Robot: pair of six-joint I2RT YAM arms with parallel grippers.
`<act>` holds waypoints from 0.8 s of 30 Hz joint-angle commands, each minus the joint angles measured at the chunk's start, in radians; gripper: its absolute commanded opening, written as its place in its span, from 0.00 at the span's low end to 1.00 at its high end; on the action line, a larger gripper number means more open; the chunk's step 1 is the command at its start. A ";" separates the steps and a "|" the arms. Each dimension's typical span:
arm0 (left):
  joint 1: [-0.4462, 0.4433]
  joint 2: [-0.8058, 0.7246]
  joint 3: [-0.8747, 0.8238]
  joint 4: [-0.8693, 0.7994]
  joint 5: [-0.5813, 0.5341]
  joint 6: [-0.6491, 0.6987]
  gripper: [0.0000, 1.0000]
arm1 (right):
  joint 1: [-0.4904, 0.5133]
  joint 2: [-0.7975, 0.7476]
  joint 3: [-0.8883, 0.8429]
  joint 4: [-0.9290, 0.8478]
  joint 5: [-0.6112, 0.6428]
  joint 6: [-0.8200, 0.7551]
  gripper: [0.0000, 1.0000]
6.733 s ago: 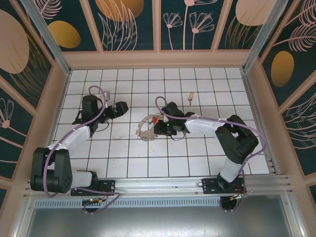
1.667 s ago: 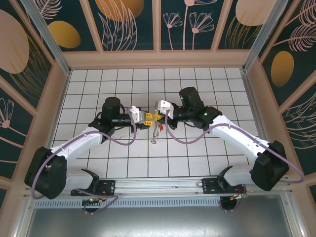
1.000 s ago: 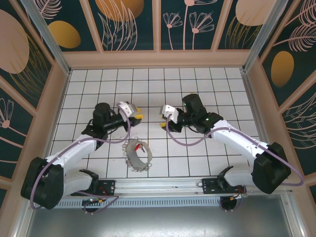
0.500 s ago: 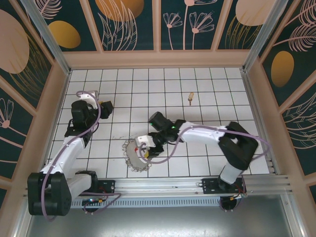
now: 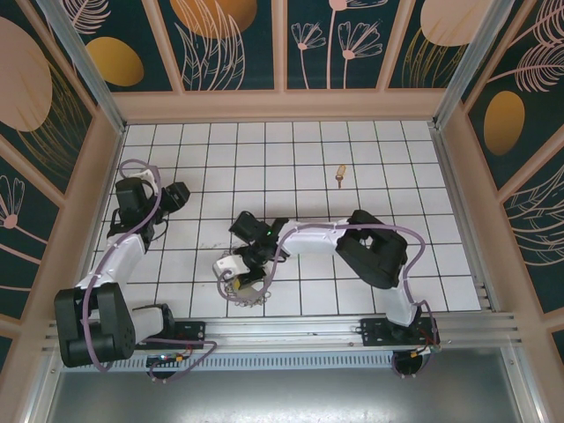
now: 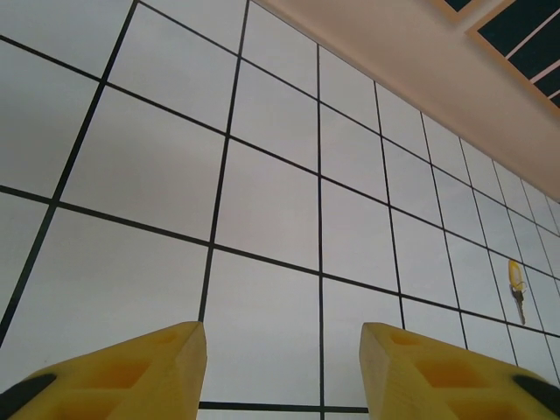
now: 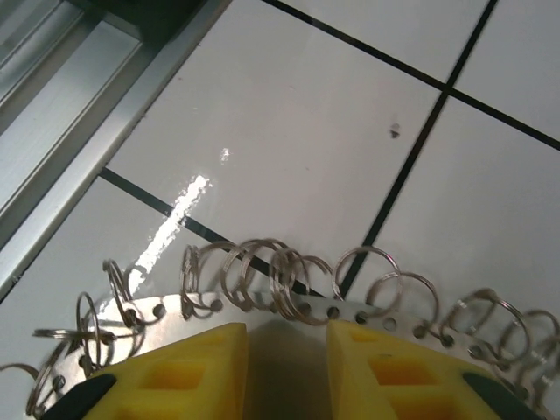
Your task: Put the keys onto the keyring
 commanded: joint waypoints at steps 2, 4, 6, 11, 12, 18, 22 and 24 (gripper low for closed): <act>0.015 0.008 -0.029 -0.001 0.040 -0.026 0.50 | 0.019 0.015 0.011 0.038 0.034 -0.029 0.30; 0.015 0.006 -0.035 0.005 0.039 -0.023 0.50 | 0.027 0.016 -0.003 0.065 0.057 -0.035 0.30; 0.015 0.006 -0.037 0.005 0.034 -0.016 0.50 | 0.037 0.023 -0.004 0.076 0.067 -0.046 0.30; 0.015 0.010 -0.041 0.015 0.037 -0.016 0.49 | 0.042 0.030 -0.019 0.117 0.097 -0.037 0.25; 0.015 0.011 -0.043 0.018 0.039 -0.018 0.49 | 0.042 0.030 -0.020 0.117 0.097 -0.034 0.25; 0.015 0.004 -0.045 0.019 0.043 -0.017 0.49 | 0.038 0.042 0.018 0.043 0.080 -0.047 0.31; 0.015 0.006 -0.046 0.017 0.043 -0.014 0.49 | 0.036 0.018 0.029 -0.013 0.060 -0.087 0.34; 0.015 0.006 -0.047 0.015 0.043 -0.011 0.49 | 0.035 0.004 0.032 -0.031 0.063 -0.096 0.35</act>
